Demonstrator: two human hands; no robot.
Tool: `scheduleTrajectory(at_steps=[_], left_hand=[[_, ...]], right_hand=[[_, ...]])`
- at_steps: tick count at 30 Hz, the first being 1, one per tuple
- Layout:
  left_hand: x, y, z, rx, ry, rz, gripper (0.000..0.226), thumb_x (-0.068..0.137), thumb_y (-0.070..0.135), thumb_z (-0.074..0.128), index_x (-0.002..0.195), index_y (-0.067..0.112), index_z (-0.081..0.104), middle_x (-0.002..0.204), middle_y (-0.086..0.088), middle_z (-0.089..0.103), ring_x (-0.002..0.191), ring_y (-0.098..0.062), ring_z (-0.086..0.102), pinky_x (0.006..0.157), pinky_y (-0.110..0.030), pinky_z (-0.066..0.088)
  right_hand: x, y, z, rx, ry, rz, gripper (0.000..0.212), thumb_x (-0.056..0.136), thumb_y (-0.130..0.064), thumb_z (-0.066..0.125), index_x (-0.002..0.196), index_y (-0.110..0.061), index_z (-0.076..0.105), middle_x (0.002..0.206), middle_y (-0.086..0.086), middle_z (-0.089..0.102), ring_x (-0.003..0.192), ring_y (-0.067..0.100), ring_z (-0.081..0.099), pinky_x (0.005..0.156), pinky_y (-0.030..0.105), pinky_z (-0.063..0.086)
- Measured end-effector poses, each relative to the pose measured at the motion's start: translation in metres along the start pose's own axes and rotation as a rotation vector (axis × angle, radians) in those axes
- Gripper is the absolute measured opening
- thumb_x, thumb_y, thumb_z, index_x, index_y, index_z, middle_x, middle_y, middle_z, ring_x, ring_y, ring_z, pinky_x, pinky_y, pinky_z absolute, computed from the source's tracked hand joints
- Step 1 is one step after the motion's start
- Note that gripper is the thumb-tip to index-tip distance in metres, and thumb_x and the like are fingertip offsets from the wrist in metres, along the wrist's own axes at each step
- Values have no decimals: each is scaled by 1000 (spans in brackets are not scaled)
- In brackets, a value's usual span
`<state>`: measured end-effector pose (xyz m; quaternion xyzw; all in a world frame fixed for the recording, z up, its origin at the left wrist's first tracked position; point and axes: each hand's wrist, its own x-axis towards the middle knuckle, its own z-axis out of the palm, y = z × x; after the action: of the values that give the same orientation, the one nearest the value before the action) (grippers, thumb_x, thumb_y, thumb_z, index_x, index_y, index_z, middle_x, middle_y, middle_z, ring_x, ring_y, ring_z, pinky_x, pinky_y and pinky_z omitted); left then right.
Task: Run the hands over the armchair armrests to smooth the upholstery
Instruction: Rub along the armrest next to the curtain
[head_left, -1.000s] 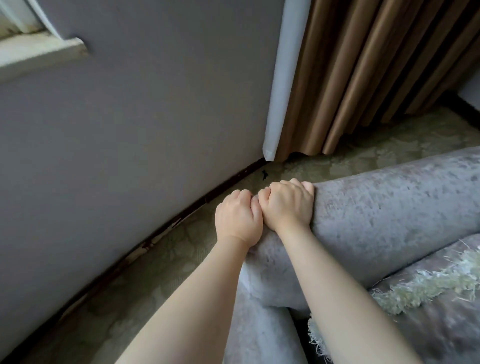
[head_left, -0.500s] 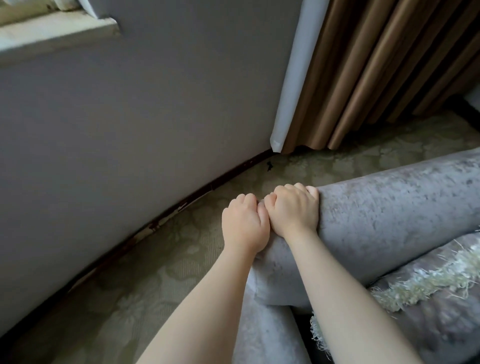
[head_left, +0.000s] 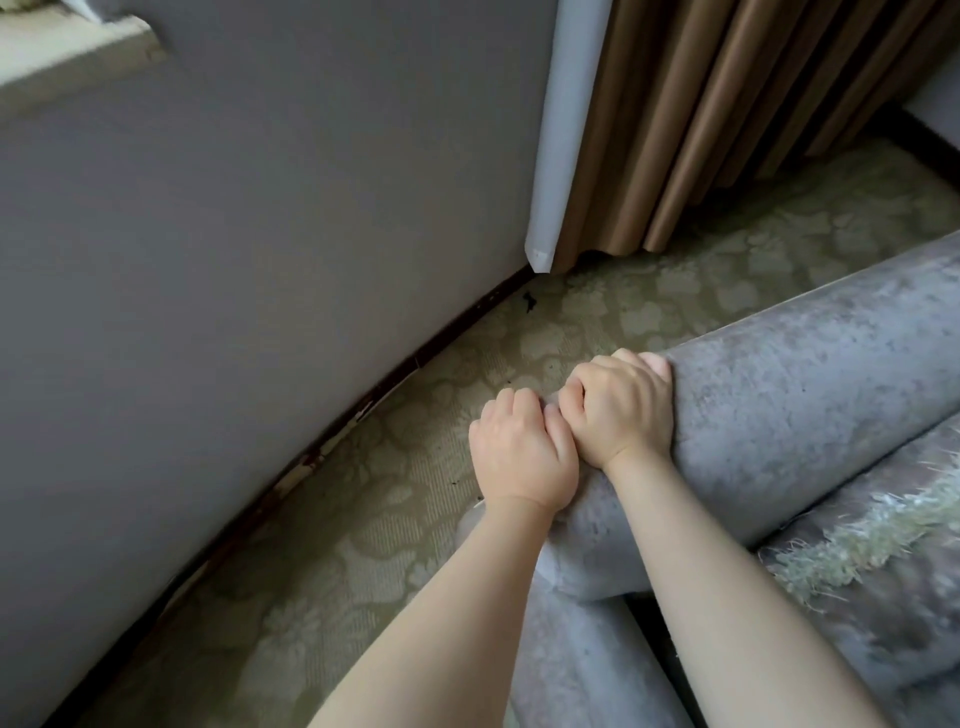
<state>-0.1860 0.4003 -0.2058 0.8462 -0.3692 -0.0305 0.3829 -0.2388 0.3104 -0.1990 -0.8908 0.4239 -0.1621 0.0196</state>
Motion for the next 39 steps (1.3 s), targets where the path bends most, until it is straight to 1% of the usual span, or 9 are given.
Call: scheduleTrajectory(at_steps=[3,7,10,15,20,24,31,34,39], left_hand=[[0,0,1,10,6,13,32,83,34,24,64,13,40,67,-7,51,63,-27,46,59,-35,30],[-2,2,0,59,-18,-25,51,82,39,19,72,5,55,76,-7,57,72,-27,51,66,-41,38],[-3,7,0,105,-4,-70,48,86,35,24,78,4,59,80,-8,59,76,-27,53,71,-42,40],[-23,27,-2,160,-3,-162,28,93,26,36,74,8,48,80,-7,54,80,-29,51,69,-41,40],[-73,29,-20,171,-18,-182,29,94,27,34,78,8,47,83,-8,55,83,-30,51,74,-42,40],[-86,14,-32,175,-32,-164,42,87,33,24,82,5,55,85,-8,57,82,-29,51,73,-42,39],[-78,-1,-22,87,25,-90,28,87,30,28,69,12,40,74,-9,55,70,-30,48,61,-38,34],[-77,1,-24,83,23,-69,34,83,36,16,68,13,36,73,-9,53,69,-30,46,60,-36,30],[-74,0,-20,77,64,-46,35,82,34,23,66,10,43,70,-11,54,64,-32,48,58,-34,27]], right_hand=[[0,0,1,10,3,4,45,77,-33,26,57,-15,62,61,1,60,71,24,51,80,35,29],[0,-1,0,54,4,-1,44,77,-32,27,55,-13,59,61,3,61,71,25,51,81,37,32],[-1,3,0,75,-29,-14,40,79,-29,33,60,-13,64,66,4,64,75,26,53,82,37,30],[-16,13,-15,46,-100,-109,41,88,-29,33,70,-14,66,80,5,67,86,25,54,81,39,29],[-63,12,-32,6,-145,-150,39,89,-28,33,75,-14,66,86,4,67,90,25,54,82,37,29],[-77,-6,-30,-14,-164,-142,38,87,-28,34,72,-14,66,81,3,67,86,24,53,84,36,30],[-70,-10,-18,11,-39,-70,53,75,-35,15,60,-15,63,67,1,63,75,22,48,80,34,28],[-69,-9,-19,4,-29,-70,54,75,-34,15,60,-15,63,65,1,62,74,21,48,79,33,28],[-67,-9,-18,24,5,-79,48,76,-32,23,56,-14,63,61,2,60,69,23,49,77,35,30]])
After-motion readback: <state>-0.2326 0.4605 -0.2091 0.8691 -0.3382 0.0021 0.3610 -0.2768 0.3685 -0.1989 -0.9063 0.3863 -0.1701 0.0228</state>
